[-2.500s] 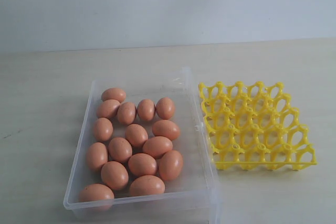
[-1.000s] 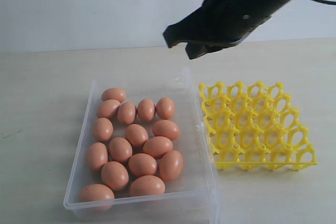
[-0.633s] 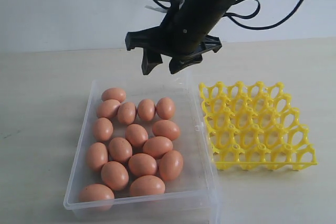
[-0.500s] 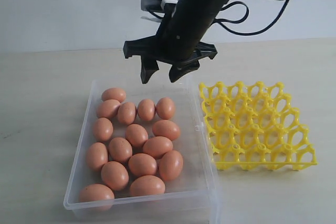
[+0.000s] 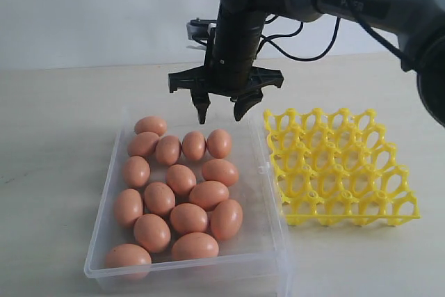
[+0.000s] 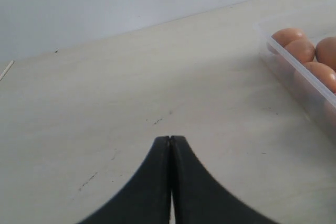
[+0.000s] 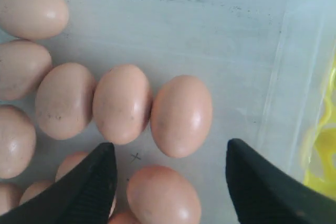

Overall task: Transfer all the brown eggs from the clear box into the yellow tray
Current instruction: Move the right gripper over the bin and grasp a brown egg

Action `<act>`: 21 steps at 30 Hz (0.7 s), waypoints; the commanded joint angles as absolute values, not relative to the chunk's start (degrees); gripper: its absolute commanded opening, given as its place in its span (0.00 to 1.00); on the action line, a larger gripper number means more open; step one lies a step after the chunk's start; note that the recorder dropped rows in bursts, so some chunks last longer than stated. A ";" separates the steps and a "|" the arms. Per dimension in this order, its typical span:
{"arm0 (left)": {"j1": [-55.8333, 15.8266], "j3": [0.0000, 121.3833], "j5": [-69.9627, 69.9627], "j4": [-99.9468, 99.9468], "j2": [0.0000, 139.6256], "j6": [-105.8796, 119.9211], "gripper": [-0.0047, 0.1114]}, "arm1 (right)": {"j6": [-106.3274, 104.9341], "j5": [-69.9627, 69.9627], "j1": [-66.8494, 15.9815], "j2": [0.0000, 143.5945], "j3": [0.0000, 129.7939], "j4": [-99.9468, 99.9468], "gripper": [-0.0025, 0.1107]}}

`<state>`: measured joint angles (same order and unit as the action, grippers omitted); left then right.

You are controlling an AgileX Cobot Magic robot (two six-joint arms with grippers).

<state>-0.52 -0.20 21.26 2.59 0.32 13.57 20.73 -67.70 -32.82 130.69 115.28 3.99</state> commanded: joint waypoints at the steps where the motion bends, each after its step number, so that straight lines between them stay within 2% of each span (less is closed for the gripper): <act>1: -0.67 0.00 20.84 2.84 0.00 13.55 0.04 | 22.29 -69.96 -32.86 133.92 120.01 2.83 0.55; 10: -0.67 0.00 20.84 2.84 0.00 13.55 0.04 | 23.23 -69.96 -32.73 139.65 125.48 1.75 0.55; 21: -0.67 0.00 20.84 2.84 0.00 13.55 0.04 | 24.18 -69.96 -32.03 140.98 125.54 0.00 0.55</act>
<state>-0.52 -0.20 21.26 2.59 0.32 13.57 23.95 -69.98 -32.35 140.88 125.29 0.59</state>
